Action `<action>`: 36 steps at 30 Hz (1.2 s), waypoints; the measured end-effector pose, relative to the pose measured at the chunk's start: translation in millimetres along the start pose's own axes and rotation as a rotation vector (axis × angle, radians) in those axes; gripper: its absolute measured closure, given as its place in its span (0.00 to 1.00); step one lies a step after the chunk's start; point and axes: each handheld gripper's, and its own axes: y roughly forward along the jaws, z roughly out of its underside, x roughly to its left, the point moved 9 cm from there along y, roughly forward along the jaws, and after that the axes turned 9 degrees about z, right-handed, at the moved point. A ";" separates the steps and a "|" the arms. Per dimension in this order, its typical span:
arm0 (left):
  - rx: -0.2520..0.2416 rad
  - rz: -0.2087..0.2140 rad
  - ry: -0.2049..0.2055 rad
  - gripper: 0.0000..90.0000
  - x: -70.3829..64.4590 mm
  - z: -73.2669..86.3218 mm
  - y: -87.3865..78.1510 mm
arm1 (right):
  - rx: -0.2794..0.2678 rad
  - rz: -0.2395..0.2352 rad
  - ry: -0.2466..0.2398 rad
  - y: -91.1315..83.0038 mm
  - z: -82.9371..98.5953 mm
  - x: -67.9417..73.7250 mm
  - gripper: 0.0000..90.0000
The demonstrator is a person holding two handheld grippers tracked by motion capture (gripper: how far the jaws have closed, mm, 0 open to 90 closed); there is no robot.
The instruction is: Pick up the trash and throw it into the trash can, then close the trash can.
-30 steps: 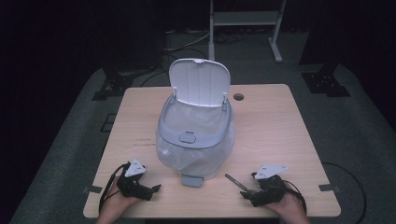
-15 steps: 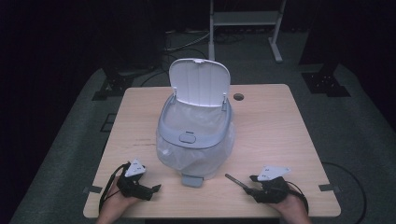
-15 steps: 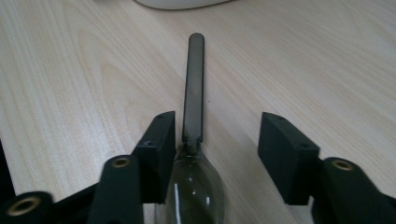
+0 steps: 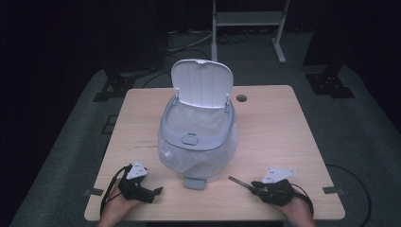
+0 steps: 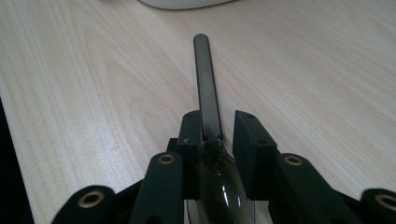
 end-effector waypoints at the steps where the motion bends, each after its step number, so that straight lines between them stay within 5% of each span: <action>1: 0.000 0.000 0.000 0.00 0.0 0.0 0.0 | 0.000 0.000 0.000 -0.1 0.0 0.0 0.82; 36: 0.000 0.000 0.000 0.00 0.2 -0.1 0.1 | -0.019 -0.019 0.079 -12.6 -5.5 -15.2 0.88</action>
